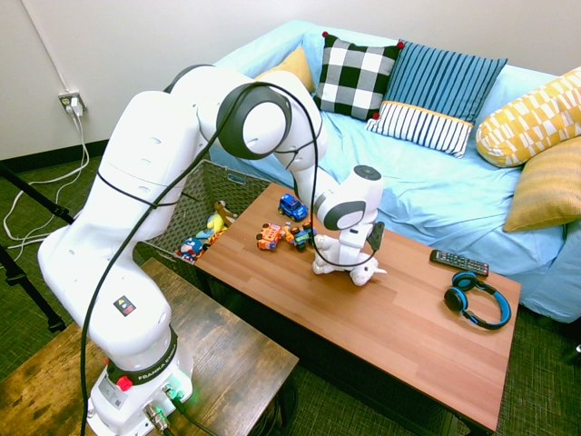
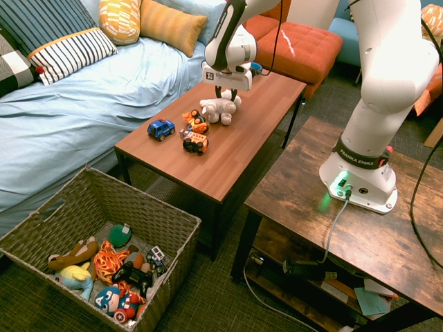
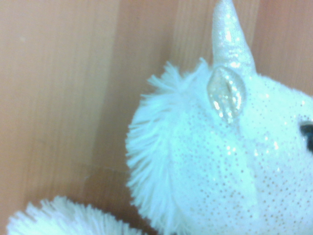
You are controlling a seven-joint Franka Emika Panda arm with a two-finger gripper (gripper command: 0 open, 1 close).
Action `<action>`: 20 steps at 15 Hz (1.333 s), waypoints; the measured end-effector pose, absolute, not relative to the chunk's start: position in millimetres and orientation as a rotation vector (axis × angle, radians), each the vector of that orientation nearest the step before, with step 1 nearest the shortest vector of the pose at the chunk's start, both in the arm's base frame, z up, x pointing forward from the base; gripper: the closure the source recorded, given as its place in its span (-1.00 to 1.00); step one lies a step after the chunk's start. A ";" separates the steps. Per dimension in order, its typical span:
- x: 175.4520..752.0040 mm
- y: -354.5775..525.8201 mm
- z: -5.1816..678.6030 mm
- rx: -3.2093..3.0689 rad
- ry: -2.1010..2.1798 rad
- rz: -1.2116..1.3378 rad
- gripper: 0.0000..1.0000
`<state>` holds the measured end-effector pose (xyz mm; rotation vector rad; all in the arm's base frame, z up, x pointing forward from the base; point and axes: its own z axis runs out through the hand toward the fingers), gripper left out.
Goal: Put the stuffed toy in the basket
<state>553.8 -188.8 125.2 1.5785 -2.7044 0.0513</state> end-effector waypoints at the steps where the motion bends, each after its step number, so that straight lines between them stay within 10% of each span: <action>1: 555.3 -190.4 139.2 1.601 -2.709 0.072 1.00; 10: 566.0 -42.8 324.9 2.125 -2.486 0.369 1.00; 20: 534.2 193.3 264.8 2.537 -2.172 0.340 1.00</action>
